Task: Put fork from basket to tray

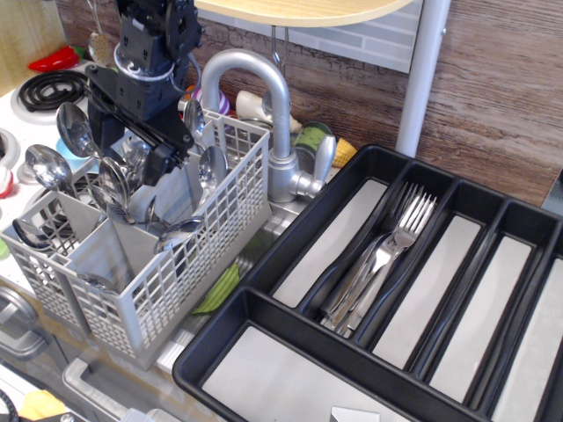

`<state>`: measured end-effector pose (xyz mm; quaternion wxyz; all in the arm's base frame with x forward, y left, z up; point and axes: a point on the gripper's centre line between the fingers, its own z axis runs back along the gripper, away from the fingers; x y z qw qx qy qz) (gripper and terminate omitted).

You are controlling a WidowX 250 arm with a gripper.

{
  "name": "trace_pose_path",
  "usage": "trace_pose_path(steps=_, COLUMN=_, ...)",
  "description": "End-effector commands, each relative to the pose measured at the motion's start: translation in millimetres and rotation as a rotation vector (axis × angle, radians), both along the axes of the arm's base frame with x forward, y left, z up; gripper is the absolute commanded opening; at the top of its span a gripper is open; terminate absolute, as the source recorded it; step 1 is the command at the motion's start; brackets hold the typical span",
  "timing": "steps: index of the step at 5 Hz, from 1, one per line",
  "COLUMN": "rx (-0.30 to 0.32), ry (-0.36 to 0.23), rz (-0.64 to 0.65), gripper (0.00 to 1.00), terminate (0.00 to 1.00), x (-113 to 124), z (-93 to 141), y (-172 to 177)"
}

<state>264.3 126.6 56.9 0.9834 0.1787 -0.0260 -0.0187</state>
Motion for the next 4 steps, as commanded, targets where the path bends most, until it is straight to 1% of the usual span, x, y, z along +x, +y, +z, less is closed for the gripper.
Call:
trace_pose_path(steps=1, rx=0.02, ry=-0.028, rz=0.01, gripper=1.0, terminate=0.0, x=-1, z=-4, y=3)
trace_pose_path(steps=2, rx=0.019, ry=-0.045, rz=0.011, gripper=1.0, terminate=0.0, x=-3, z=-14, y=6)
trace_pose_path(steps=3, rx=0.021, ry=-0.053, rz=0.007, gripper=0.0, terminate=0.0, x=0, z=-19, y=7)
trace_pose_path(steps=4, rx=0.022, ry=-0.055, rz=0.003, gripper=0.0, terminate=0.0, x=3, z=-21, y=8)
